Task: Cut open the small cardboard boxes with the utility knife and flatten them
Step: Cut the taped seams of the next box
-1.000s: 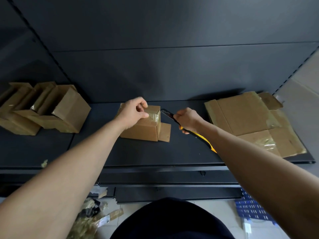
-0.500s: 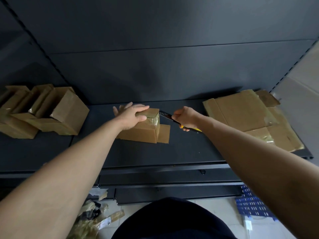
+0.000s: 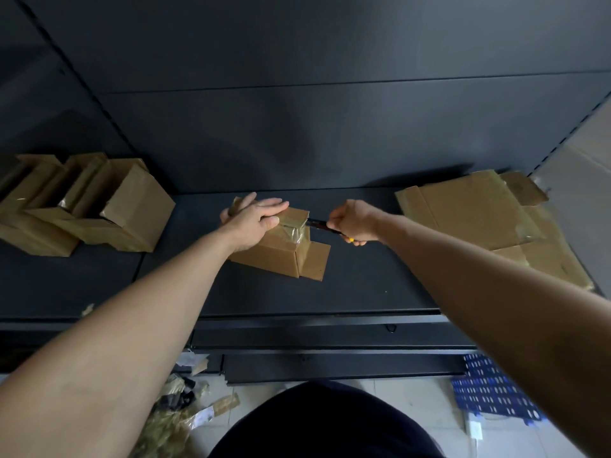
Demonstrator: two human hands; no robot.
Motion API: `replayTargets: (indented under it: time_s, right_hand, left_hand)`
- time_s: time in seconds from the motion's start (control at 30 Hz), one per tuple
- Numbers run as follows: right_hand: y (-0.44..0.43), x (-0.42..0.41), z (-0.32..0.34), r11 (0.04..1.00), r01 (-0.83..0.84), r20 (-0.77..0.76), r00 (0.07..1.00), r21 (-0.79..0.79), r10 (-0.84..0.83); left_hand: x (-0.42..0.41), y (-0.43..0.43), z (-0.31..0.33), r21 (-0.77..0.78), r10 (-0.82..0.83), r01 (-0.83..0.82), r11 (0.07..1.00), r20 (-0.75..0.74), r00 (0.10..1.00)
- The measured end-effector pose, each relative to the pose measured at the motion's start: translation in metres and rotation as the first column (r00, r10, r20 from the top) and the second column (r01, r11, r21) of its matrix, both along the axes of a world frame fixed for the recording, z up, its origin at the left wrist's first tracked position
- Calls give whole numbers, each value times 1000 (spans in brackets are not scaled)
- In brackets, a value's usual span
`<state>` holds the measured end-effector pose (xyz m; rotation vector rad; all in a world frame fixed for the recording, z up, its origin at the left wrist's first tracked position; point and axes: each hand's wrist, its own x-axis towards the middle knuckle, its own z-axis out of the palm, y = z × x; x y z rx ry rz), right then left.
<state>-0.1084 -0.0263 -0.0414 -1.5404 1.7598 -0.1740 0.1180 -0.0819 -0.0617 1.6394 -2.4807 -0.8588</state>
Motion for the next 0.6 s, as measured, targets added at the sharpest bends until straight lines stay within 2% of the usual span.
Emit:
replayTargets:
  time_s: [0.13, 0.33, 0.5, 0.6]
  right_hand:
    - [7, 0, -9, 1000, -3, 48, 999, -8, 3]
    - [7, -1, -9, 999, -31, -27, 999, -9, 30]
    - [10, -5, -3, 998, -16, 84, 996, 63, 11]
    - [9, 0, 1, 997, -20, 56, 998, 73, 16]
  left_hand:
    - [1, -3, -4, 9, 35, -35, 999, 10, 999]
    - [1, -4, -5, 13, 37, -37, 999, -7, 999]
    - [1, -5, -8, 1, 45, -45, 999, -6, 999]
    - [1, -7, -11, 5, 52, -52, 999, 10, 999]
